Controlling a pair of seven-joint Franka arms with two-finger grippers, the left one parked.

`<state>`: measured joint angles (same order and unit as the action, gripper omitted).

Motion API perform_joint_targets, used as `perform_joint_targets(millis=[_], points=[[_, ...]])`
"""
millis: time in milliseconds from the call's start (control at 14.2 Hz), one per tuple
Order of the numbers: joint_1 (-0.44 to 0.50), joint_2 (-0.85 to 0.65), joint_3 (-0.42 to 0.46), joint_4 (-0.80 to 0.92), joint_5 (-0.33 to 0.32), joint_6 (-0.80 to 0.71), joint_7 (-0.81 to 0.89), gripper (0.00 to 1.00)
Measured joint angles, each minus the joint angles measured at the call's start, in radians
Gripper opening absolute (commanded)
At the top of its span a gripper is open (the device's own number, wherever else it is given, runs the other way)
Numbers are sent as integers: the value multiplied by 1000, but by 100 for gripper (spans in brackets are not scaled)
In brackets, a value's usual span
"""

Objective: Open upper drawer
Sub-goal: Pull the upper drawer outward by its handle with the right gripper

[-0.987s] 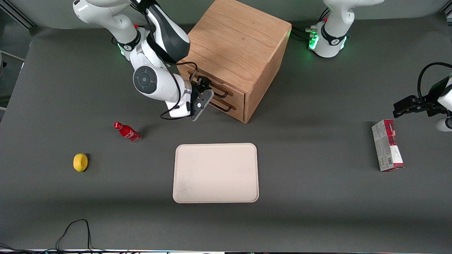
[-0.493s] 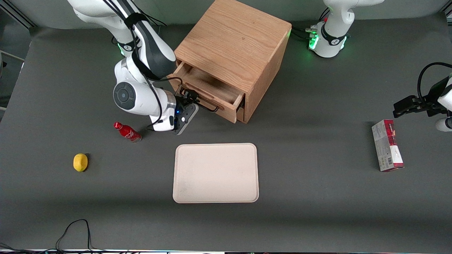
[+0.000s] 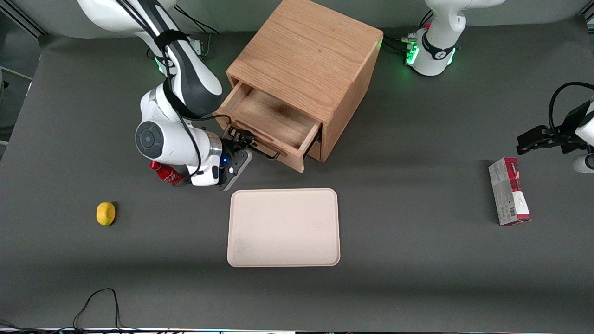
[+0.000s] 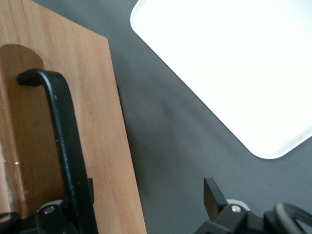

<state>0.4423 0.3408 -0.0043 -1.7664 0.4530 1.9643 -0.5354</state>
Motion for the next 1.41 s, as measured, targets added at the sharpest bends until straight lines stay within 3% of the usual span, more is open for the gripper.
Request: perform_joint_targets(millis=[1410], points=[[-97,126,0,226,8,-108,-65,100]])
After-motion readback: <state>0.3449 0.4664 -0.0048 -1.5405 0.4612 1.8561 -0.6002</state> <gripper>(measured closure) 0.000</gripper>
